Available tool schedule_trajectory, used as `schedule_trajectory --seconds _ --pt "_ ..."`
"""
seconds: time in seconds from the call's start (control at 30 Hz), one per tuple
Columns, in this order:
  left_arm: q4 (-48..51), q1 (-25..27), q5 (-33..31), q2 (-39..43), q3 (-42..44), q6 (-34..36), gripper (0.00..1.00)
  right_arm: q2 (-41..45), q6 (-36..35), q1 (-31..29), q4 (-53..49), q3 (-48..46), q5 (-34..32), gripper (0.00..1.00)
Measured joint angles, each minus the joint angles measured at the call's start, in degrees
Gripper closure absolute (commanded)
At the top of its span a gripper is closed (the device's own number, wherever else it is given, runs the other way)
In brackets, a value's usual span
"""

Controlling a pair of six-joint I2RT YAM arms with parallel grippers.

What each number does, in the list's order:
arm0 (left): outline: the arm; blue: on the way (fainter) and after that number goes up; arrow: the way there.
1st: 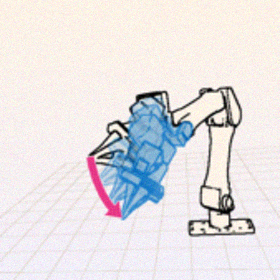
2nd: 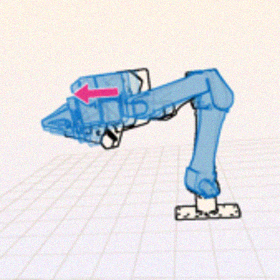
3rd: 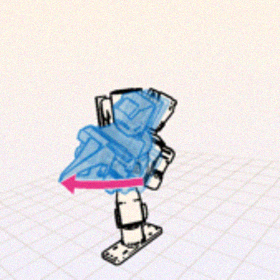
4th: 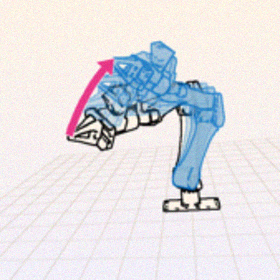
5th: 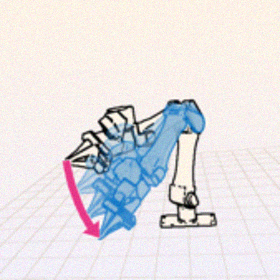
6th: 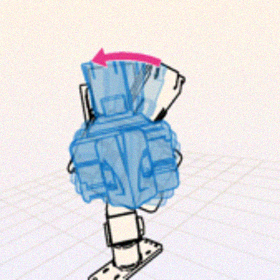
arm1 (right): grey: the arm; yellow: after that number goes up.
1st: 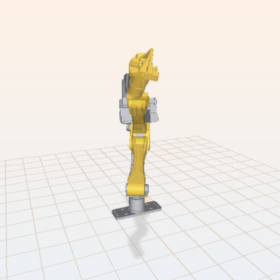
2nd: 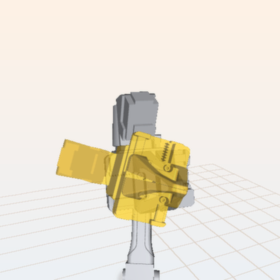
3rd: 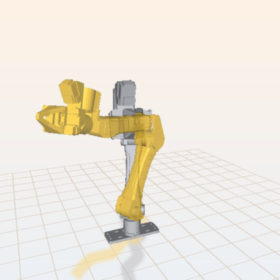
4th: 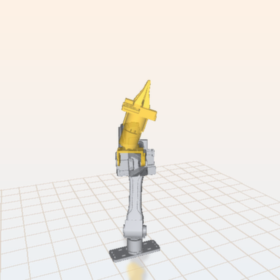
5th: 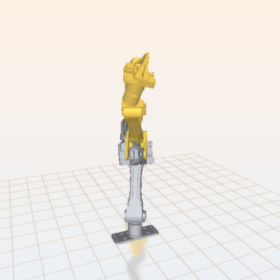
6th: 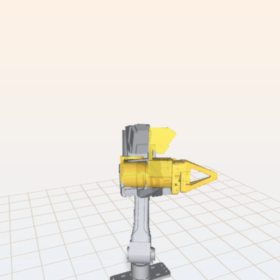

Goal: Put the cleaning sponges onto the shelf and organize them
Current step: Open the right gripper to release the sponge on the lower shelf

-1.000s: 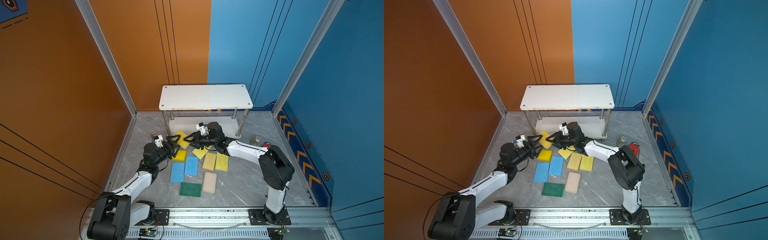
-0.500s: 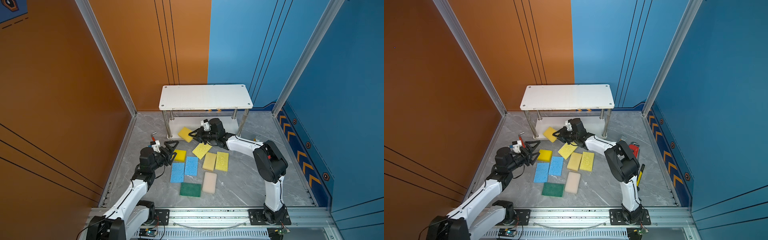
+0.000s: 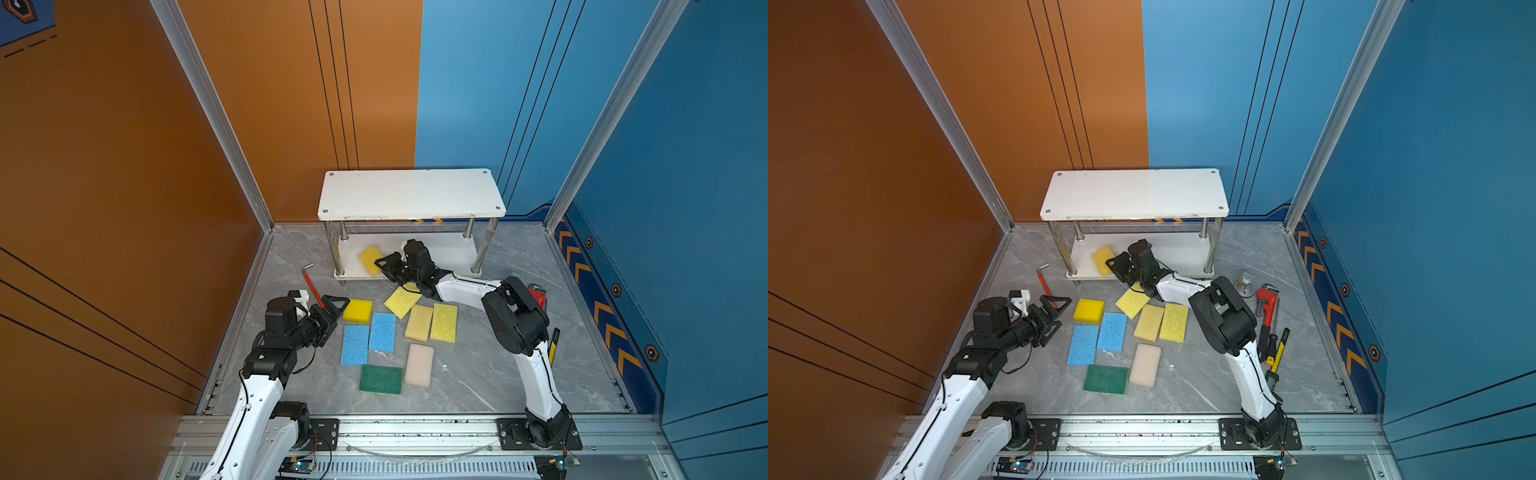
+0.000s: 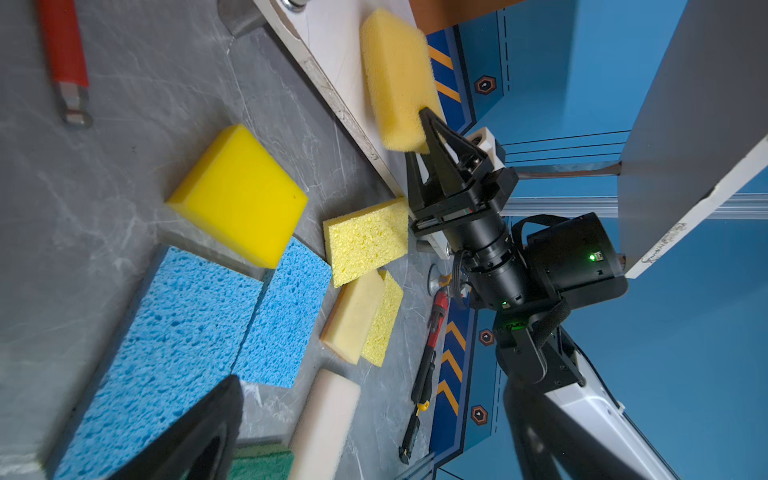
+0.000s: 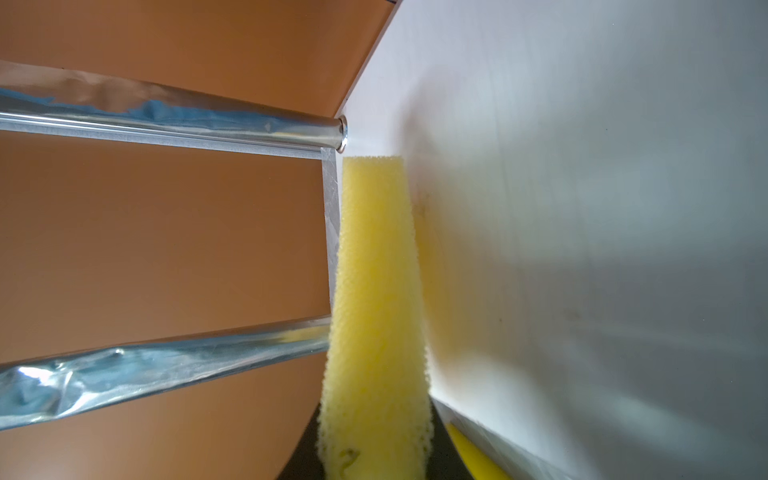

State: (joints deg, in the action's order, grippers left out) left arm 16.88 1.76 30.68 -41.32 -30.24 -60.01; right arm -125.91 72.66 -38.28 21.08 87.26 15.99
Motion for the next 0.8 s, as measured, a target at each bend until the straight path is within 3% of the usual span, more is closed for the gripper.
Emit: schedule_trajectory --seconds 0.07,0.13,0.3,0.53,0.8 --pt "1.03 -0.26 0.02 0.13 0.0 0.5 0.02 -0.48 0.61 -0.79 -0.02 1.11 -1.84 0.52" --pt "1.53 -0.68 0.02 0.37 0.0 0.68 0.02 -0.5 1.25 -1.64 0.04 1.57 -3.15 0.44" --pt "2.29 -2.14 0.07 1.16 0.0 0.7 0.02 -0.5 2.4 -3.96 -0.57 1.75 -4.26 0.33" --pt "2.01 -2.95 0.09 1.9 0.85 0.59 0.02 -0.42 1.16 -5.53 -10.88 3.52 -2.67 0.26" --pt "1.42 -2.95 0.07 2.03 2.16 0.39 0.02 -0.33 -1.4 -2.84 -25.29 8.59 2.62 0.25"
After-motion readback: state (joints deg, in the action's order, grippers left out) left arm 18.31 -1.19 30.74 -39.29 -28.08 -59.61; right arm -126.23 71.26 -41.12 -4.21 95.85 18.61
